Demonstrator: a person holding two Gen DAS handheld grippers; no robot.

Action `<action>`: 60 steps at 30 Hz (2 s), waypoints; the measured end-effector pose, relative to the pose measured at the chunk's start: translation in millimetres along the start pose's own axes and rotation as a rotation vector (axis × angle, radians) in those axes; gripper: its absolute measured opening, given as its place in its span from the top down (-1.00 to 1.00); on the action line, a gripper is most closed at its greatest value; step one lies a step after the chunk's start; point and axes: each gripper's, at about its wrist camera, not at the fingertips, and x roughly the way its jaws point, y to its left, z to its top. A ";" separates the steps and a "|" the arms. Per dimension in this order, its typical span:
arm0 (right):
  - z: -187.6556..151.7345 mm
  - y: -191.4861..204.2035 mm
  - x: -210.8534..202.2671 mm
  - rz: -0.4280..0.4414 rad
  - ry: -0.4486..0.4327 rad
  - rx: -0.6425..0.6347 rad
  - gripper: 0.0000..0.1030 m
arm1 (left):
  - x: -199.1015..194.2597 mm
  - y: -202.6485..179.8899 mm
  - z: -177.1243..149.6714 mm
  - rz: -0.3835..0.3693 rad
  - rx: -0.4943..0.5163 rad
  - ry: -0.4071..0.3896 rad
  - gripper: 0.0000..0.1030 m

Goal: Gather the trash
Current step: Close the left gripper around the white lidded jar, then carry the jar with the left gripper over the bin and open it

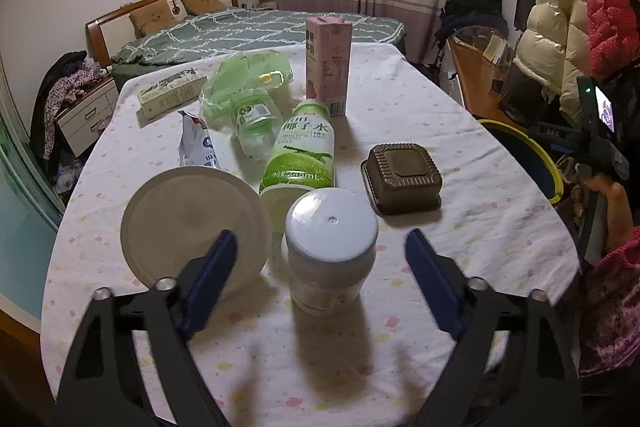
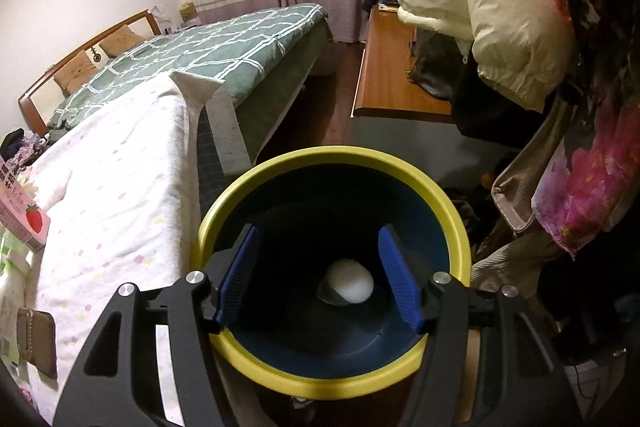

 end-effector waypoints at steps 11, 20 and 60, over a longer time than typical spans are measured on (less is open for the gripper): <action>-1.9 -4.3 -9.0 0.021 -0.014 0.005 -0.16 | 8.1 -5.1 1.0 -0.042 0.012 0.030 0.08; -9.9 -17.9 -23.2 0.024 -0.029 0.016 -0.16 | -8.0 -24.8 20.6 -0.094 0.051 -0.007 0.08; -42.3 -114.9 -28.0 -0.033 0.016 0.156 -0.21 | 174.4 -295.2 135.5 -0.392 0.281 0.138 -0.28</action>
